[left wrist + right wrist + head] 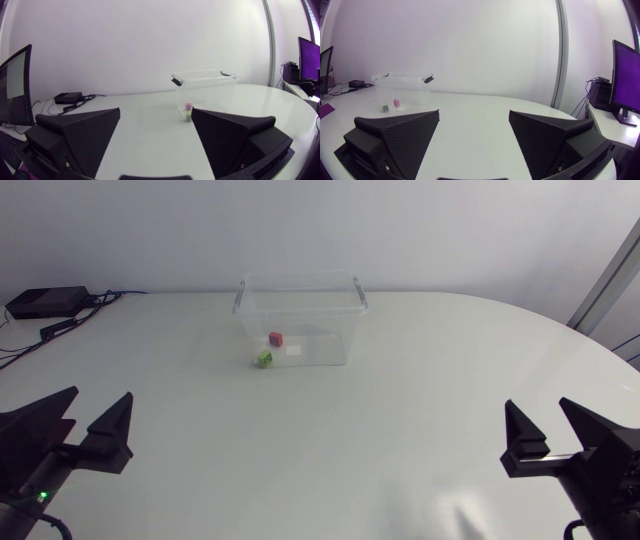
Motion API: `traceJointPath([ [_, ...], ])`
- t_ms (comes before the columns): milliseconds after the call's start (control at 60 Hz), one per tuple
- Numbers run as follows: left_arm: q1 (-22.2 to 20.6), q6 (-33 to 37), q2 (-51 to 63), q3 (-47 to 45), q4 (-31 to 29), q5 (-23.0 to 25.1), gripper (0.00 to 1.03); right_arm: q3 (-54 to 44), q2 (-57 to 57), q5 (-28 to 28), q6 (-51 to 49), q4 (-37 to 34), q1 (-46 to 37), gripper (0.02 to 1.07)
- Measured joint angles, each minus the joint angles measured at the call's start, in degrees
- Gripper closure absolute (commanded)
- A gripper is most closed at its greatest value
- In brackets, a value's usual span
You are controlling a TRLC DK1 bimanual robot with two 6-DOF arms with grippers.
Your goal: Place the duplo bricks in the container
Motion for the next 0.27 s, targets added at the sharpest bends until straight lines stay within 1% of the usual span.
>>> traceJointPath([
  [167,0.74,-2.45,-4.72,-4.66,0.79,-0.7,0.04,0.0,0.02,0.42,0.42,0.0,0.02,0.06],
  [267,0.76,-2.95,-5.25,-4.94,0.92,-1.05,0.04,0.0,0.02,0.42,0.42,0.0,0.02,0.06],
])
